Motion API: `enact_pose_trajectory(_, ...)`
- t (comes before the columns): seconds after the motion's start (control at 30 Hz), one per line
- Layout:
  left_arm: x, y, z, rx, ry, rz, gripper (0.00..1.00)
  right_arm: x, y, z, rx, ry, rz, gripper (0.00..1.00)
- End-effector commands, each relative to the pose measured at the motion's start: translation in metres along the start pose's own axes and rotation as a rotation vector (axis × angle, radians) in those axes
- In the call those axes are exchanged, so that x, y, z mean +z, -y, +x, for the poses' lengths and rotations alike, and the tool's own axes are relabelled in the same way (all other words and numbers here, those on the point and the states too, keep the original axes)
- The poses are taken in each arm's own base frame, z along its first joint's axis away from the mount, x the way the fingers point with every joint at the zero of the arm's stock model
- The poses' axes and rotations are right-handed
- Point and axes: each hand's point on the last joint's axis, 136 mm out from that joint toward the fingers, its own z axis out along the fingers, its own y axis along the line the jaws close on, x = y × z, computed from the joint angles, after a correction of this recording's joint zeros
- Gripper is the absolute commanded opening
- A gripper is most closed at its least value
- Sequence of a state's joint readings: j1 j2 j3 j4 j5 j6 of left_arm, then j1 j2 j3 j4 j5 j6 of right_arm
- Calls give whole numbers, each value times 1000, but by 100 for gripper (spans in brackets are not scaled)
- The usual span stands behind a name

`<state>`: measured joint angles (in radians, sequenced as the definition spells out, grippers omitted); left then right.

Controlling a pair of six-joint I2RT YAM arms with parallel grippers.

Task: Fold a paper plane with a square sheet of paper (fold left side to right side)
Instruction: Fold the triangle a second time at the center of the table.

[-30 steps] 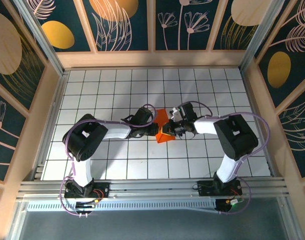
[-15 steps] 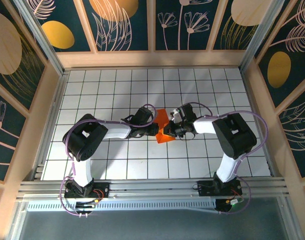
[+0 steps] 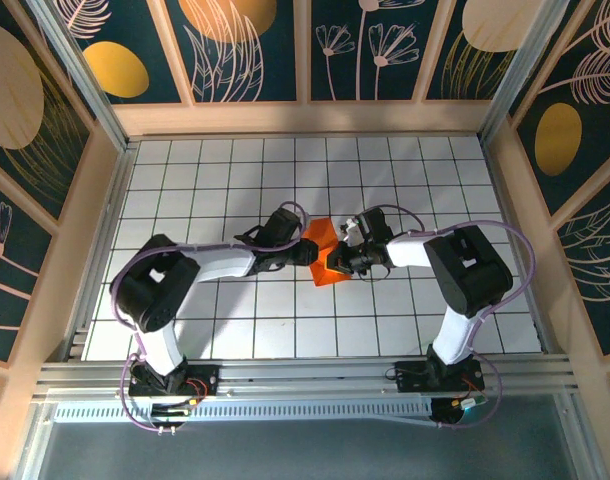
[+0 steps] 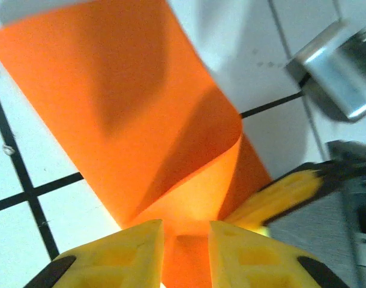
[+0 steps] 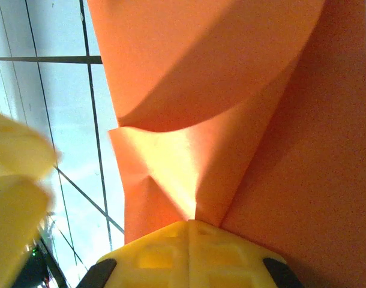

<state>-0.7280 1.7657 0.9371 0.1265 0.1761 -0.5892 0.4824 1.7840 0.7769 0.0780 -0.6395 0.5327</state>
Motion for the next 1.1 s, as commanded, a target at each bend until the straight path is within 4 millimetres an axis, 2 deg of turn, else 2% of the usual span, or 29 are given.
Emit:
enact_pose_trajectory(0.0,-24,10,-14,-33,38,25,24,6,22,13,34,-34,78,0)
enact_pose_trajectory(0.1,-30,18,2,-83,-5,97,15,5,21,12,31,-32,73,0)
enact_pose_trajectory(0.27,-34,34,37,-191,-76,264,8,5,19,13,28,-34,64,0)
enact_pose_trajectory(0.37,-34,43,47,-224,-97,328,7,5,19,13,27,-34,64,0)
enact_pose_trajectory(0.63,-16,53,62,-222,-163,360,6,5,20,14,29,-36,67,0)
enact_pose_trajectory(0.83,-1,47,70,-219,-190,327,6,5,20,15,28,-40,69,0)
enact_pose_trajectory(1.07,4,42,73,-221,-194,309,5,5,20,15,29,-40,71,0)
